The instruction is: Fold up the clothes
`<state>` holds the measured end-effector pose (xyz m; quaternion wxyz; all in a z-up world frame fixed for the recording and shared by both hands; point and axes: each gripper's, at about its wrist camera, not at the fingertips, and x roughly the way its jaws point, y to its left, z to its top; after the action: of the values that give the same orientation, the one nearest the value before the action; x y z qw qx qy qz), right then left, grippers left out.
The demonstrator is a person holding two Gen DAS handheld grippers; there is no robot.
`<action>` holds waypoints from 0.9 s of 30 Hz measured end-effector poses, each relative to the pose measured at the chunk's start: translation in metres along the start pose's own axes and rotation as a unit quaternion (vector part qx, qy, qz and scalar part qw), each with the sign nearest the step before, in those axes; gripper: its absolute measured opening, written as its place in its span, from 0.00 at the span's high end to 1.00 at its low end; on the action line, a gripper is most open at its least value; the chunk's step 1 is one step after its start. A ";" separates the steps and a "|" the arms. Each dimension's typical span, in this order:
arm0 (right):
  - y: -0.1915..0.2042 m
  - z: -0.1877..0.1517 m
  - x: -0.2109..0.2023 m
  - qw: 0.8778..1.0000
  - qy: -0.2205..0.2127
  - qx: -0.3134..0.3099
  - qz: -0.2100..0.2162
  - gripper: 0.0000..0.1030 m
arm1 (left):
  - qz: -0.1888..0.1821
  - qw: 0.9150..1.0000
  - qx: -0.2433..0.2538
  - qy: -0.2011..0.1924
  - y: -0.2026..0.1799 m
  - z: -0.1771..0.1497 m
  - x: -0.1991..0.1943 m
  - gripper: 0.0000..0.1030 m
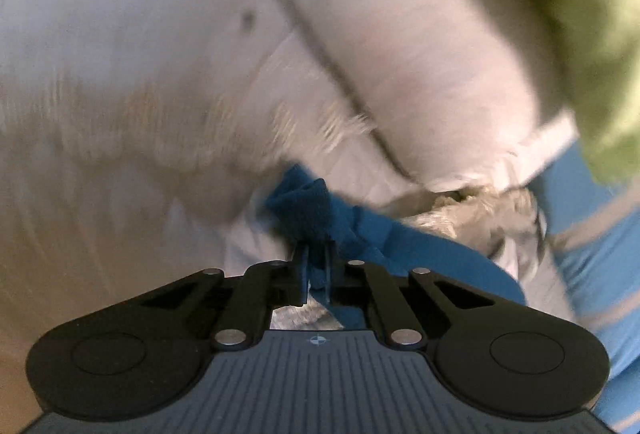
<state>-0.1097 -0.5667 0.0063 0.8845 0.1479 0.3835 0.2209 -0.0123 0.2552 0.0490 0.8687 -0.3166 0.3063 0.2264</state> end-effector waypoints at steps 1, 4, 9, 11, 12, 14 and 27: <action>0.000 0.000 0.000 1.000 0.000 0.000 0.000 0.01 | 0.007 0.999 0.032 -0.012 -0.007 0.003 -0.011 0.93; -0.001 0.000 -0.001 1.000 -0.003 0.001 0.002 0.01 | 0.012 0.994 0.100 -0.050 -0.021 -0.003 -0.043 0.92; -0.001 0.000 -0.001 1.000 -0.005 0.001 0.004 0.01 | 0.074 0.983 0.160 -0.042 -0.019 -0.037 -0.030 0.92; -0.001 0.000 -0.001 1.000 -0.005 0.000 0.005 0.01 | 0.089 0.982 0.165 -0.025 -0.011 -0.049 -0.020 0.91; -0.001 0.000 -0.002 1.000 -0.005 -0.002 0.005 0.01 | 0.094 0.981 0.167 -0.015 -0.009 -0.053 -0.016 0.88; 0.000 -0.001 -0.002 1.000 -0.006 -0.005 0.004 0.01 | 0.096 0.982 0.163 -0.008 -0.004 -0.059 -0.014 0.87; 0.067 -0.004 -0.002 0.976 -0.028 -0.215 -0.014 0.00 | -0.003 1.000 -0.018 0.003 0.051 -0.052 -0.031 0.52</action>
<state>-0.1329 -0.5099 0.0337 0.9091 -0.0446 0.3038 0.2815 -0.0848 0.2490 0.0173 0.8627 -0.3337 0.3039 0.2283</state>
